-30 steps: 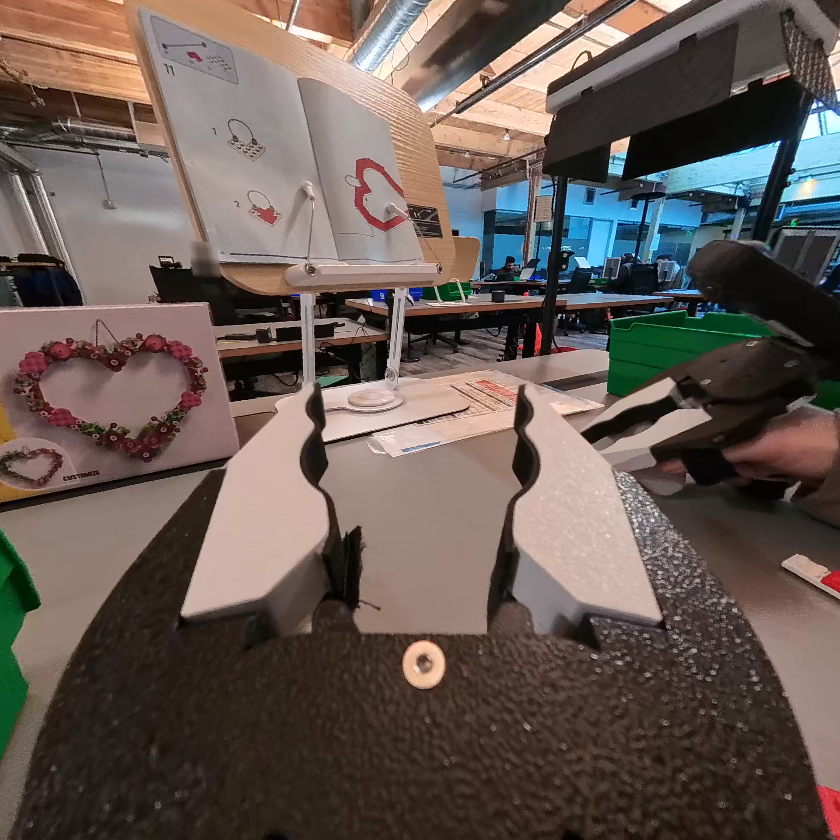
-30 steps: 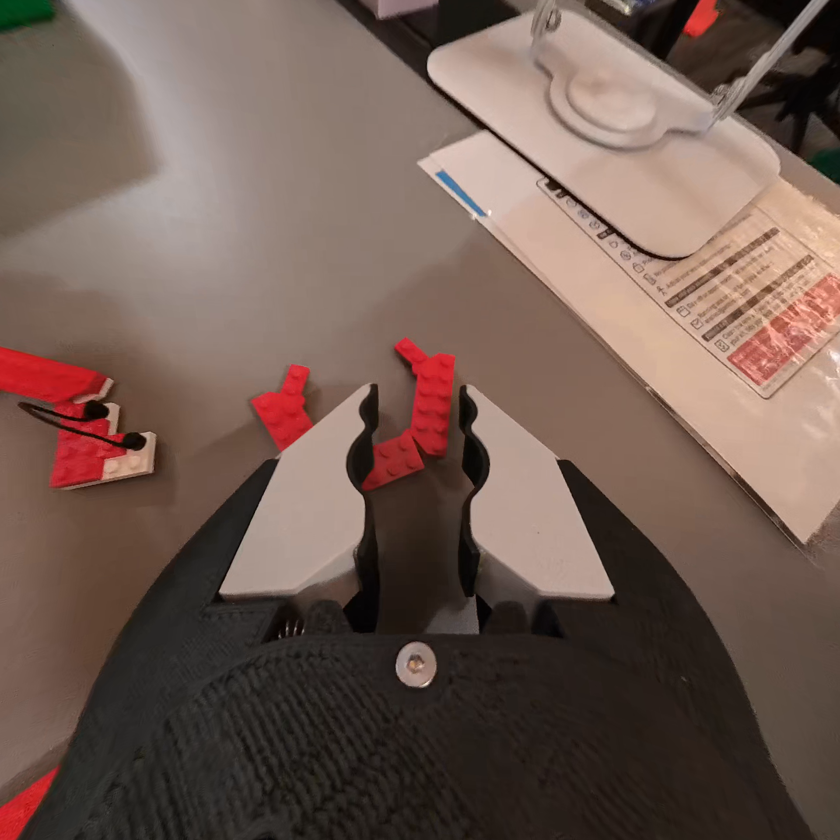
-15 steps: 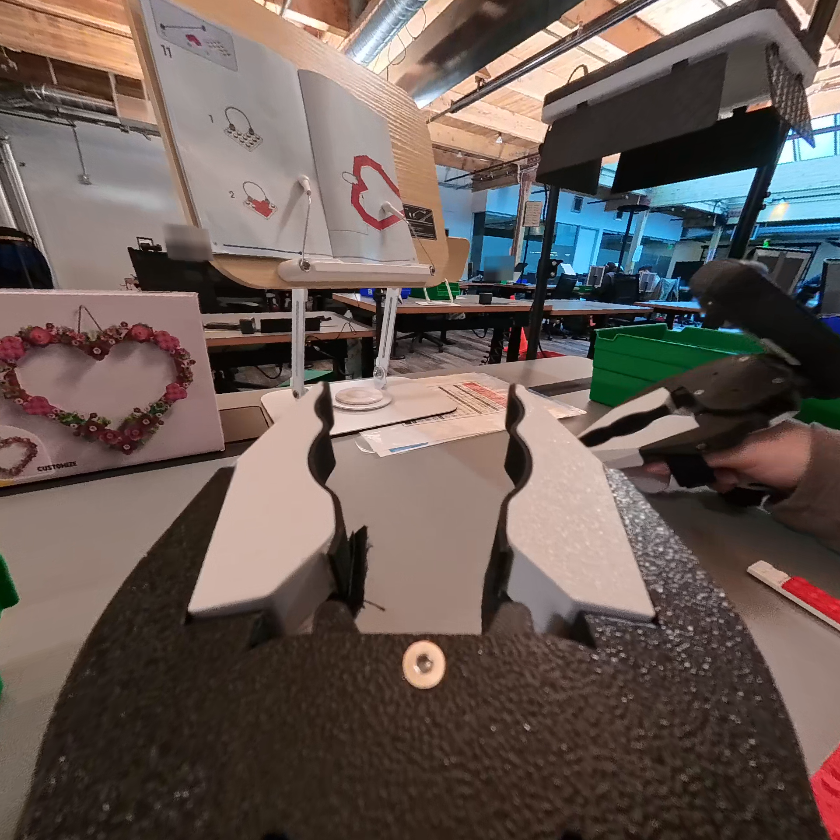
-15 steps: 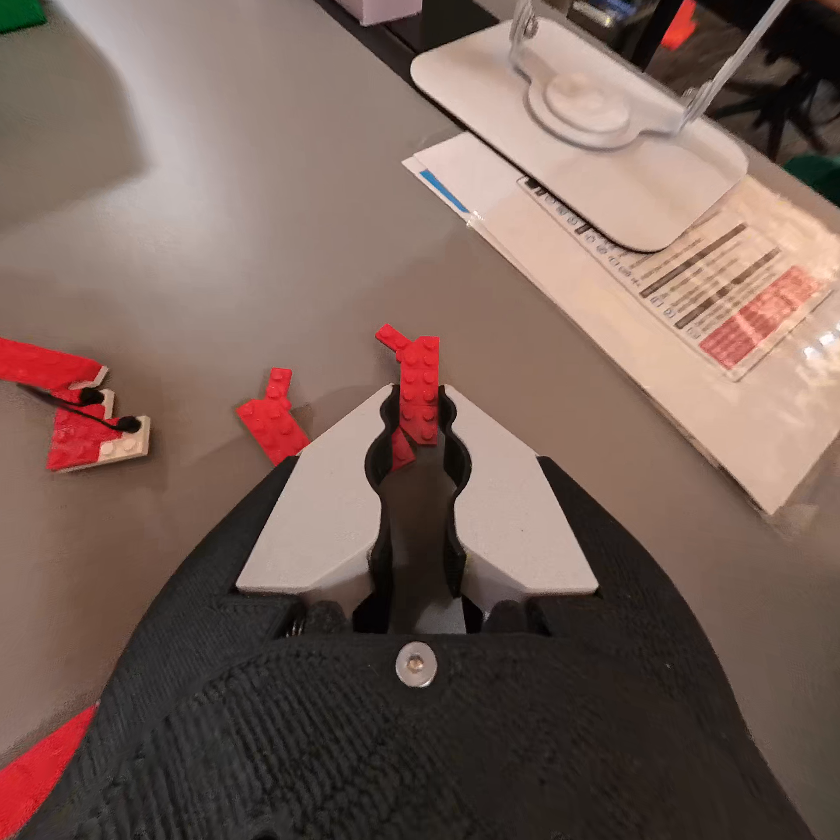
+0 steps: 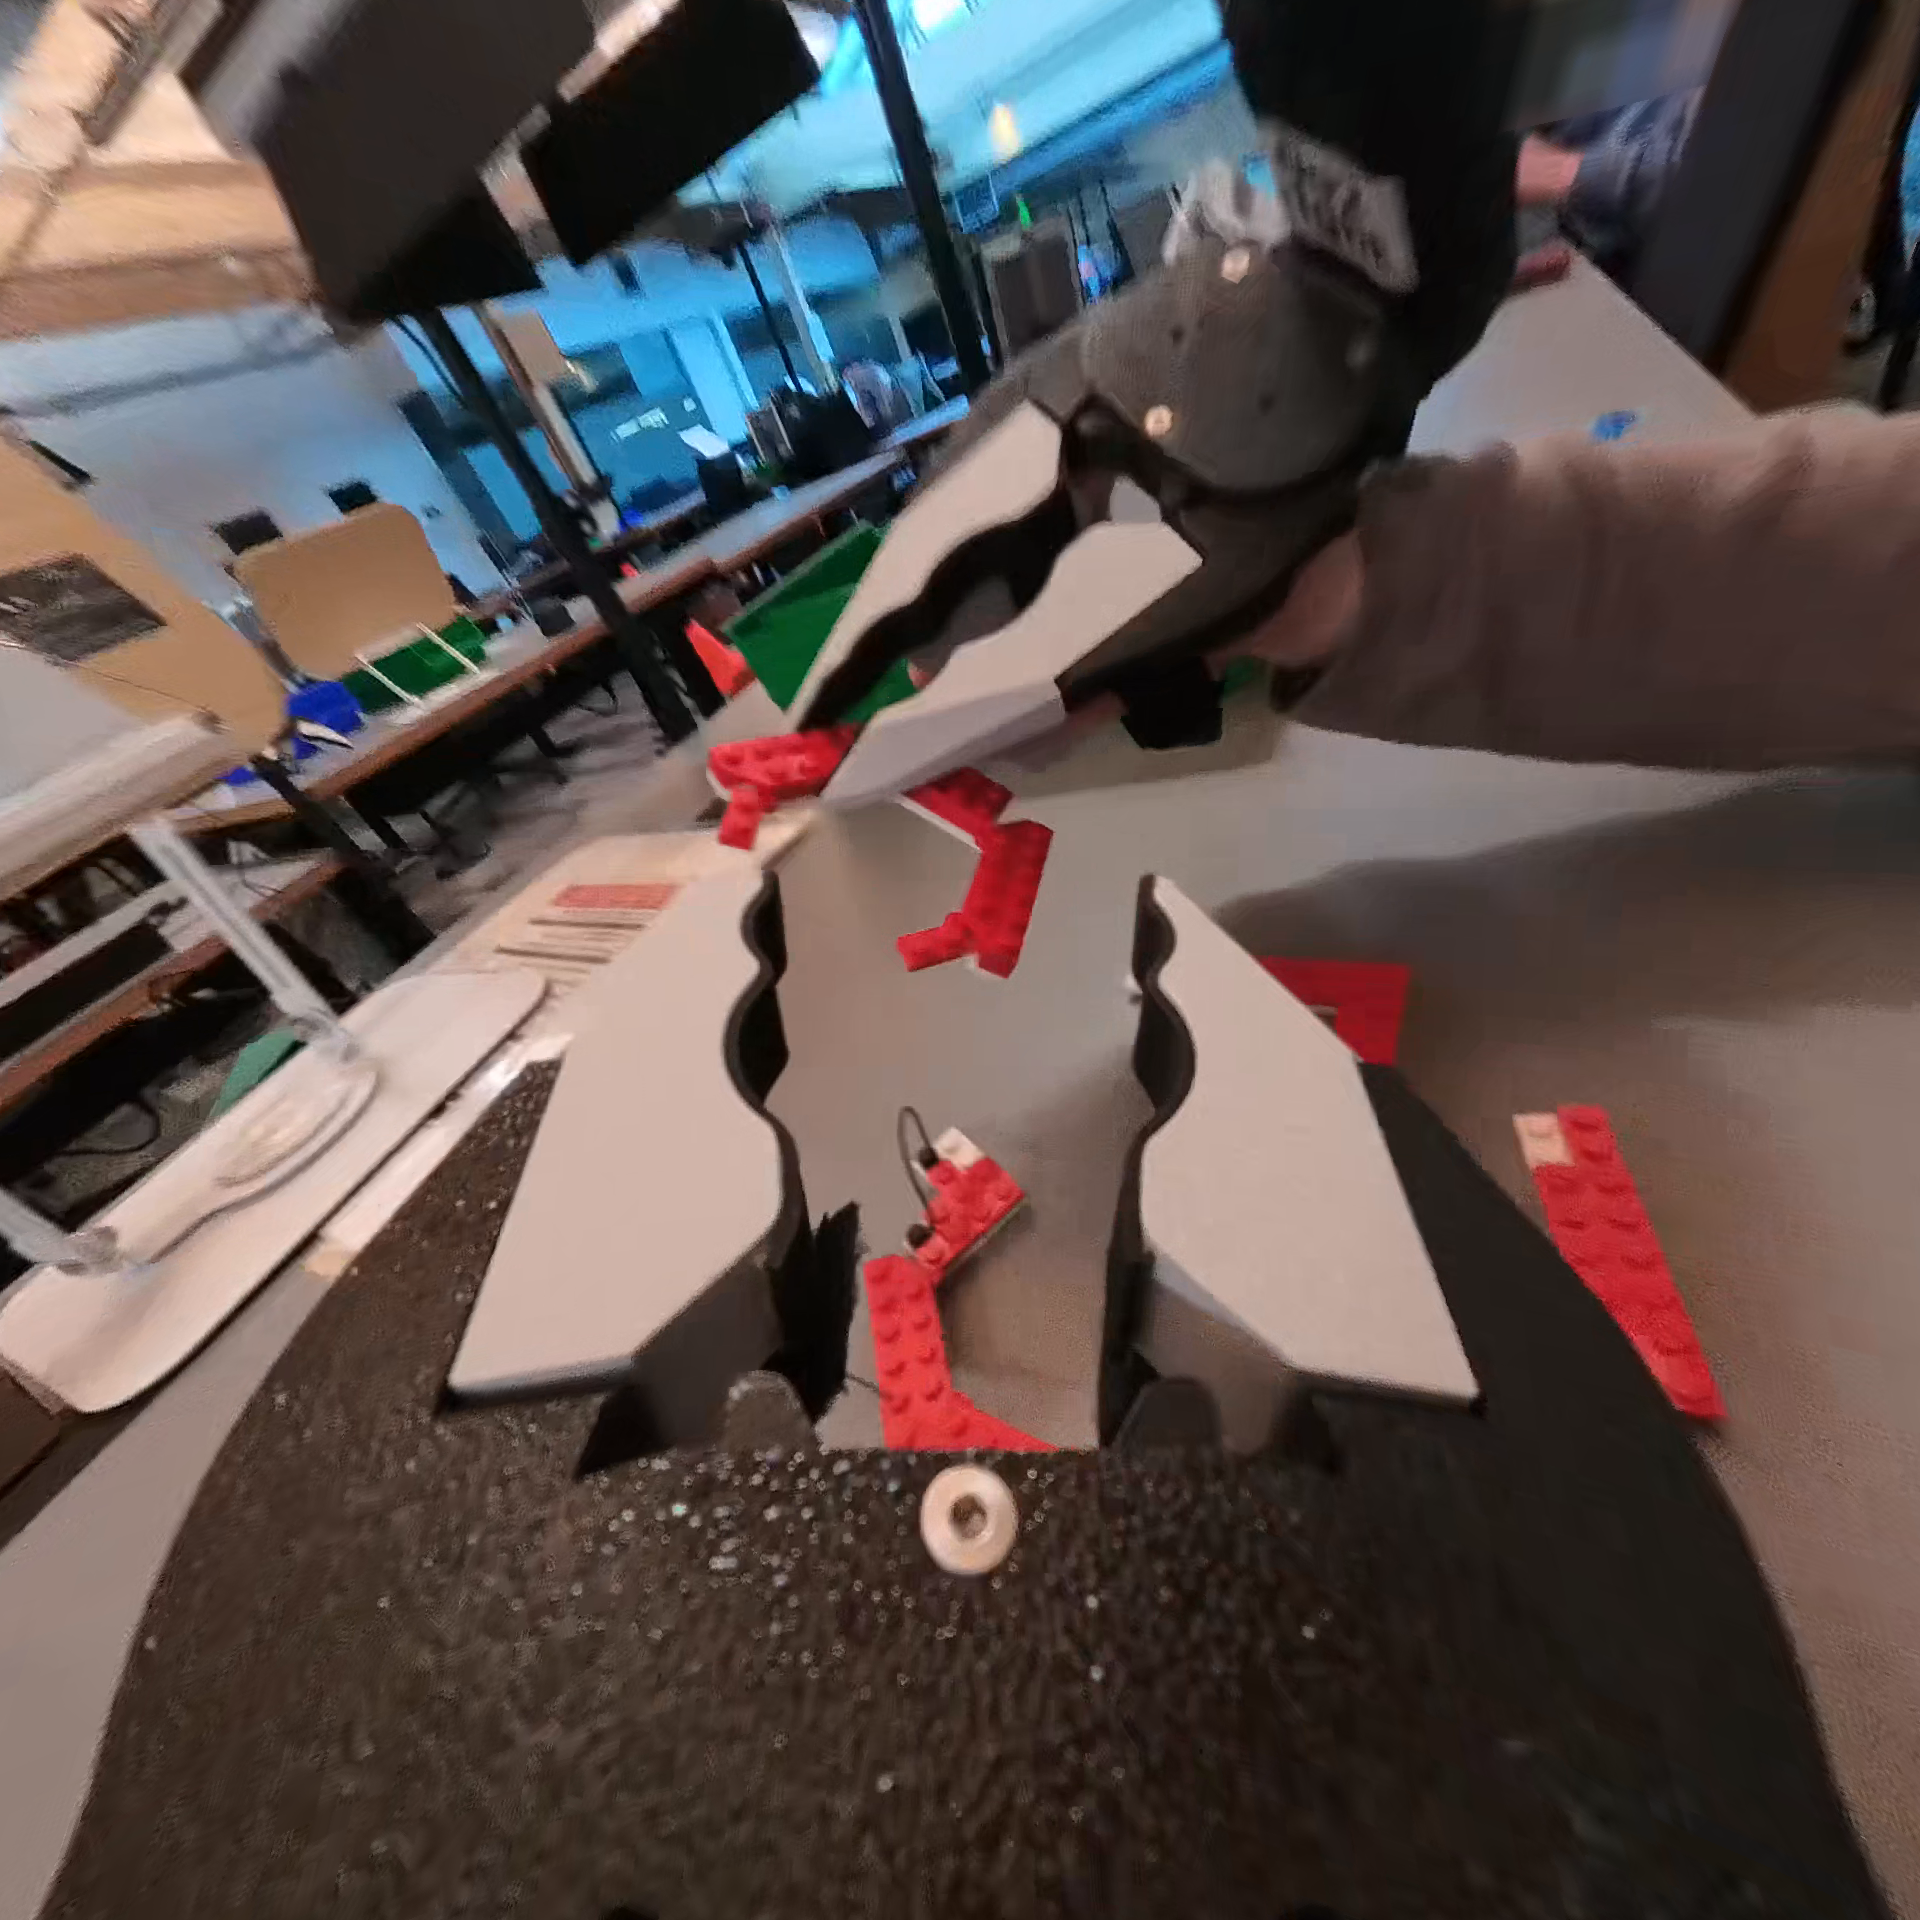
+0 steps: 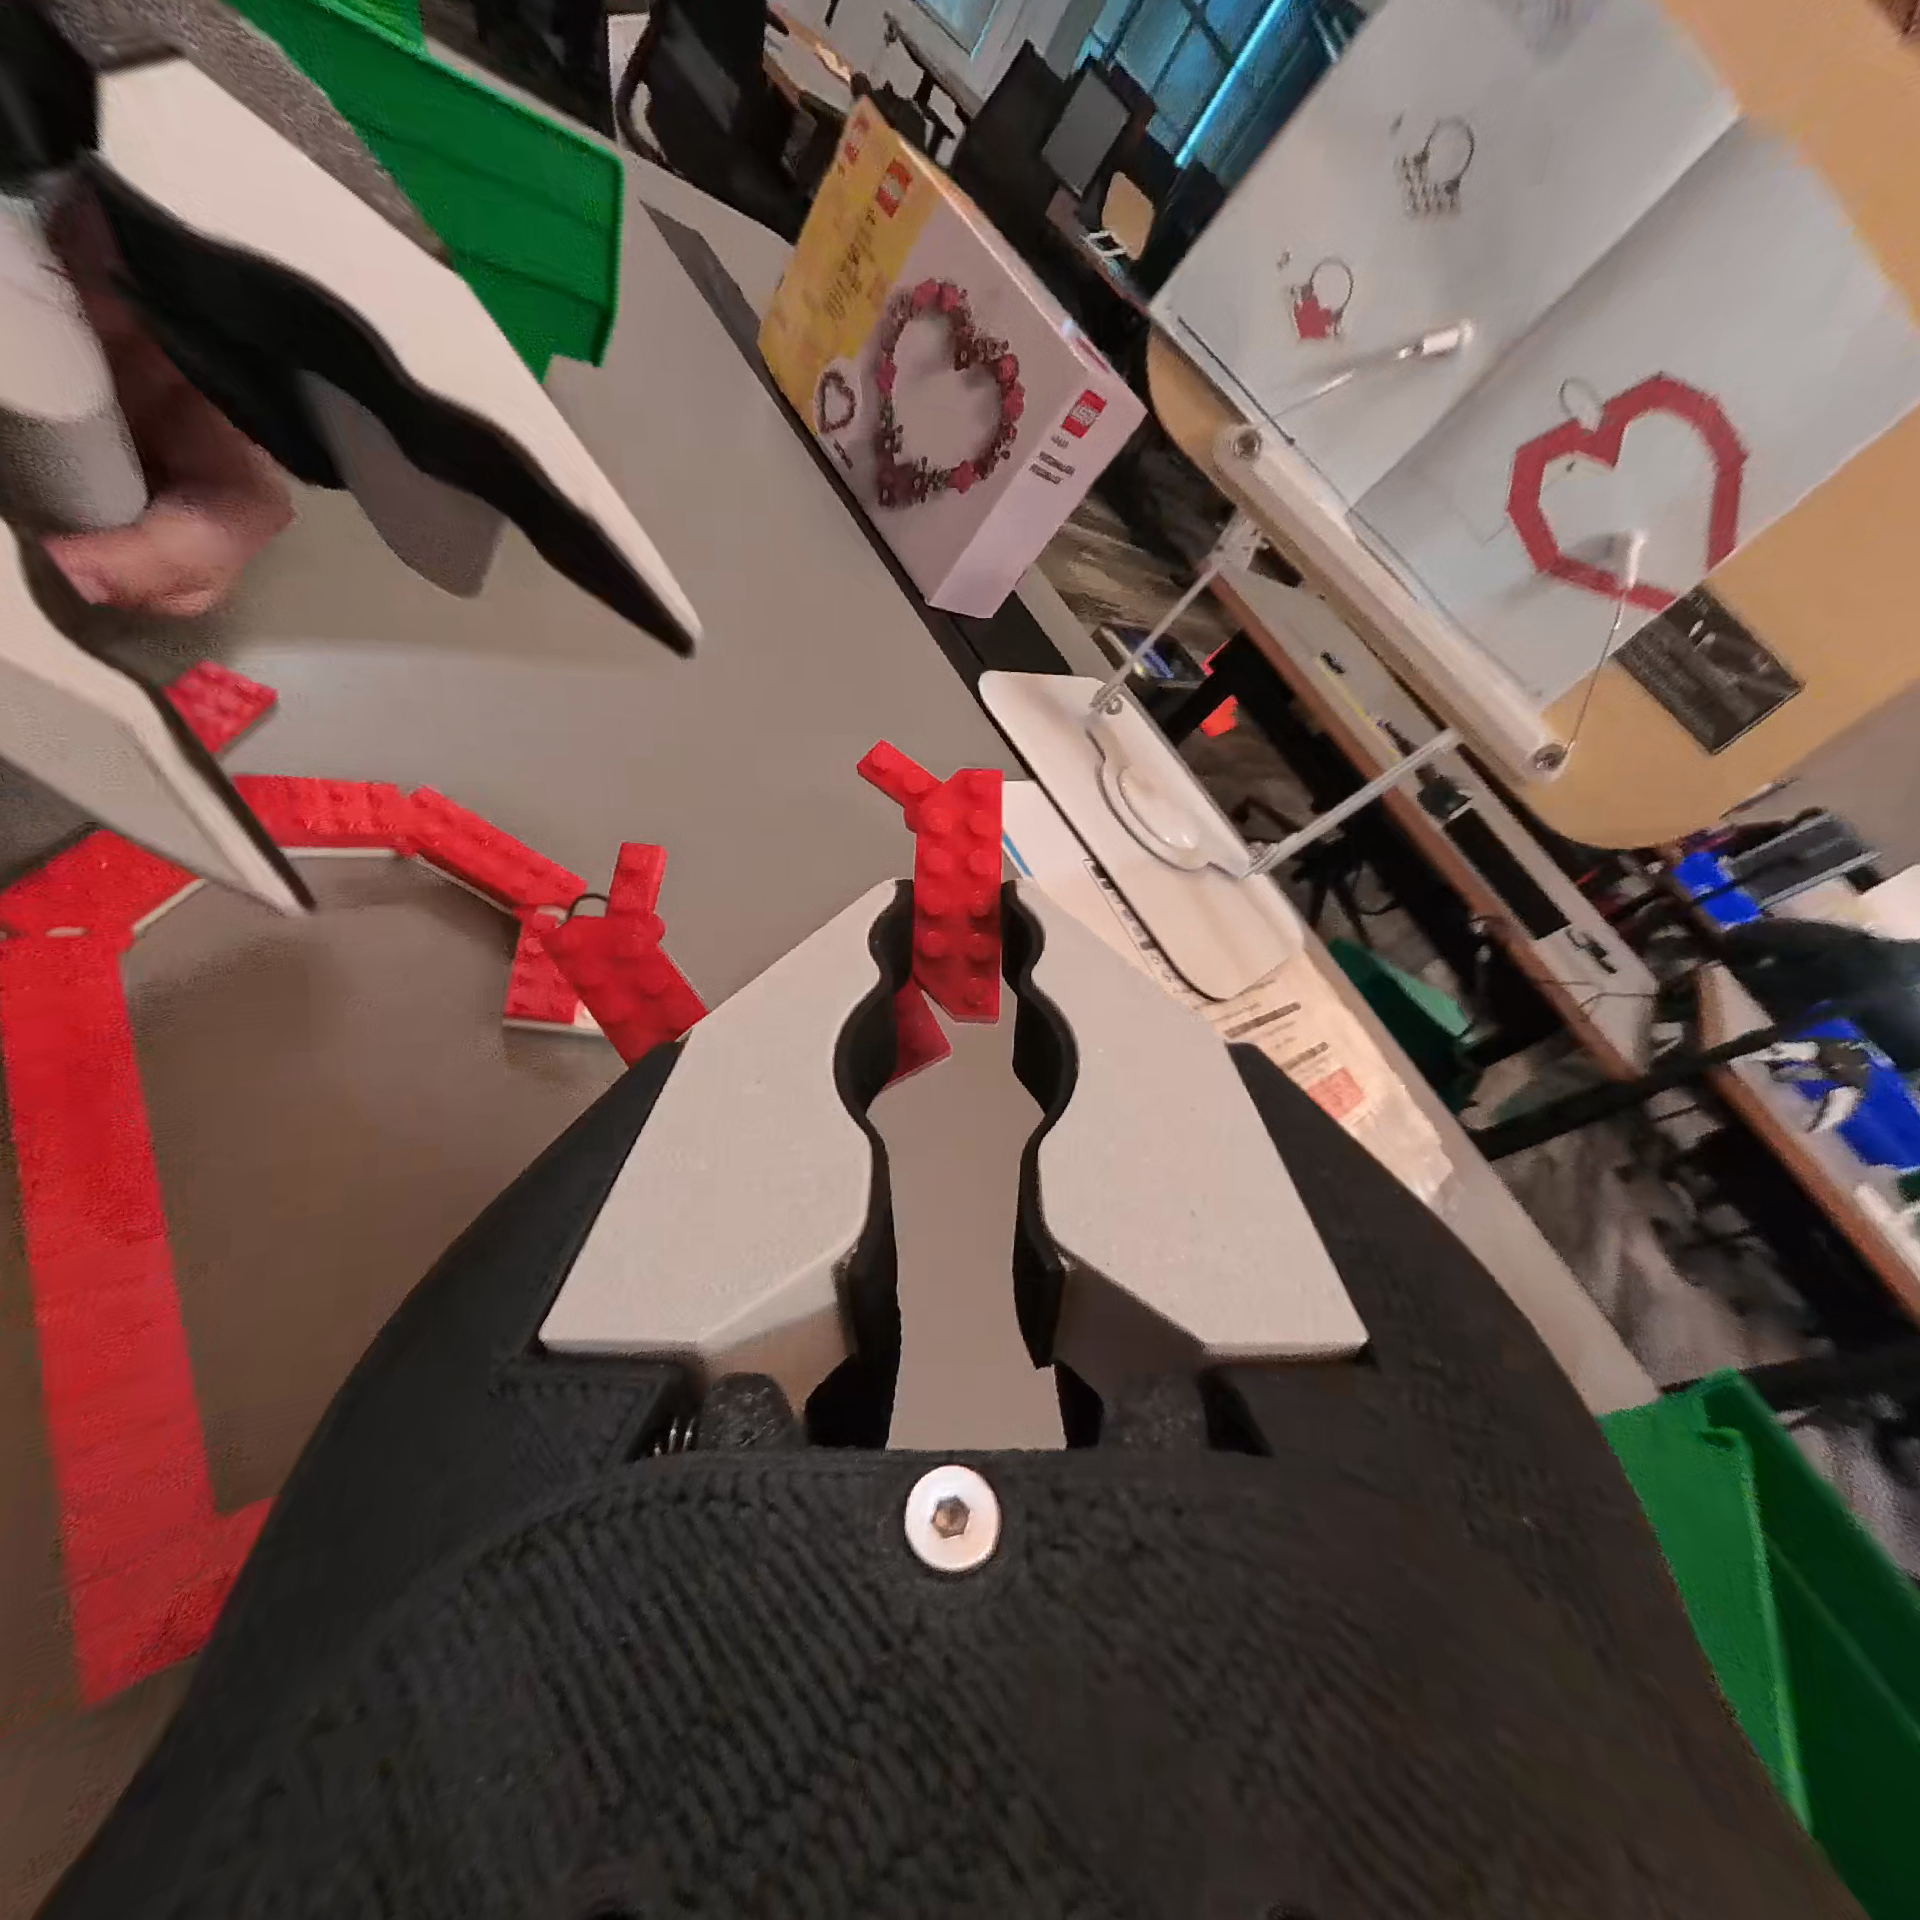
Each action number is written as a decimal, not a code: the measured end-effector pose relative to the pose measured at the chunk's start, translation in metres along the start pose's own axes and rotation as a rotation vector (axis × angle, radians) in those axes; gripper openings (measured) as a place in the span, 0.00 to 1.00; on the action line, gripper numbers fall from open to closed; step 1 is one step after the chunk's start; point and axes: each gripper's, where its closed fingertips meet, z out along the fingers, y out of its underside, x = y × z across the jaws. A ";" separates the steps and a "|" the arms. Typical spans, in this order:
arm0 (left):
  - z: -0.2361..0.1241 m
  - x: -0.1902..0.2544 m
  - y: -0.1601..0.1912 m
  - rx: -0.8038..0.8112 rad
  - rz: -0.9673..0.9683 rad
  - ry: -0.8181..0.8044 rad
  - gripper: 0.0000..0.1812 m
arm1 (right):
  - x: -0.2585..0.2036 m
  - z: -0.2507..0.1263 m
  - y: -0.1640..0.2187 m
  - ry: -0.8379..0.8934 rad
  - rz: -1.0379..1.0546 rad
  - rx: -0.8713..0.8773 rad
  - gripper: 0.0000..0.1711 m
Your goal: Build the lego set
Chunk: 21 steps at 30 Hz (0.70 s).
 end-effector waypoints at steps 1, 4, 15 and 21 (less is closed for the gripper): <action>0.003 0.007 0.003 -0.028 0.012 0.021 0.36 | -0.003 -0.003 -0.002 0.009 -0.029 -0.002 0.09; 0.011 0.017 0.016 -0.120 0.048 0.035 0.34 | -0.006 -0.009 -0.012 0.031 -0.047 0.030 0.09; 0.012 0.031 0.026 -0.184 0.088 0.105 0.35 | -0.006 -0.013 -0.004 0.010 -0.011 0.017 0.08; -0.002 0.007 0.057 -0.370 -0.033 0.090 0.38 | -0.022 -0.016 0.016 -0.141 0.038 -0.054 0.08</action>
